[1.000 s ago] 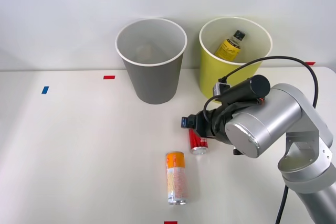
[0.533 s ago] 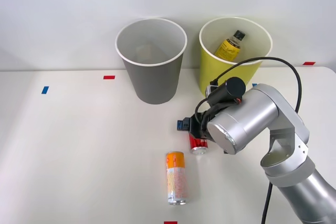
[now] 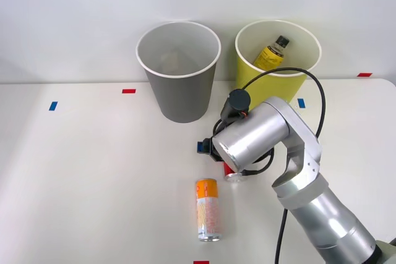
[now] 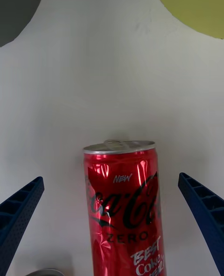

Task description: Put cans in the gray bin, plastic bottles in the light green bin

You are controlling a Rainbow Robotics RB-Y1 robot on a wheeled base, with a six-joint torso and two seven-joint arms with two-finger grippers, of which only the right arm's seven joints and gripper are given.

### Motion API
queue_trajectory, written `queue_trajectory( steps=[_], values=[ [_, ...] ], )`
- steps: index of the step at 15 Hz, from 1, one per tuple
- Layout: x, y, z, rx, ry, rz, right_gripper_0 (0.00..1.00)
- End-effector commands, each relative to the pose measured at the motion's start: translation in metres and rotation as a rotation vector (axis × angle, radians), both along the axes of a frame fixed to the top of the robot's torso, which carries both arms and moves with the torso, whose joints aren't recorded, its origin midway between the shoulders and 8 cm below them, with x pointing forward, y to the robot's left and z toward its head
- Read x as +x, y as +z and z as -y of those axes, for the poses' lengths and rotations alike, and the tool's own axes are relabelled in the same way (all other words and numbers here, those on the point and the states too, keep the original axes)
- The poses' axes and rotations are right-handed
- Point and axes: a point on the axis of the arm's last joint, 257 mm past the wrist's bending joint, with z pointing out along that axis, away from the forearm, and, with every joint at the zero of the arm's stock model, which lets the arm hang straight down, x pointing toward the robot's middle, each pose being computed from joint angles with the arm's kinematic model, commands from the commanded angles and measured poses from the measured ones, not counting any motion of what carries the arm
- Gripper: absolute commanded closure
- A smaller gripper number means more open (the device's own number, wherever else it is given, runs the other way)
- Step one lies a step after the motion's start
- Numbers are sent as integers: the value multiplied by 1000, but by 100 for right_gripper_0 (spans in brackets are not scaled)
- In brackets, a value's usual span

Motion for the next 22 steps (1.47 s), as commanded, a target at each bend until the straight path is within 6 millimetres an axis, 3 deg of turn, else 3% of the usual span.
queue_trajectory(
  steps=[1,11,14,16,17,22],
  values=[
    [0,-1,1,-2,-4,-2,0],
    [-8,-8,15,-35,-13,-46,0],
    [-8,-9,16,-42,-6,-46,22],
    [-6,-12,15,-31,-2,-30,63],
    [-5,-14,18,-33,-7,-22,100],
    [-2,-15,21,-100,-9,31,100]
  ],
)
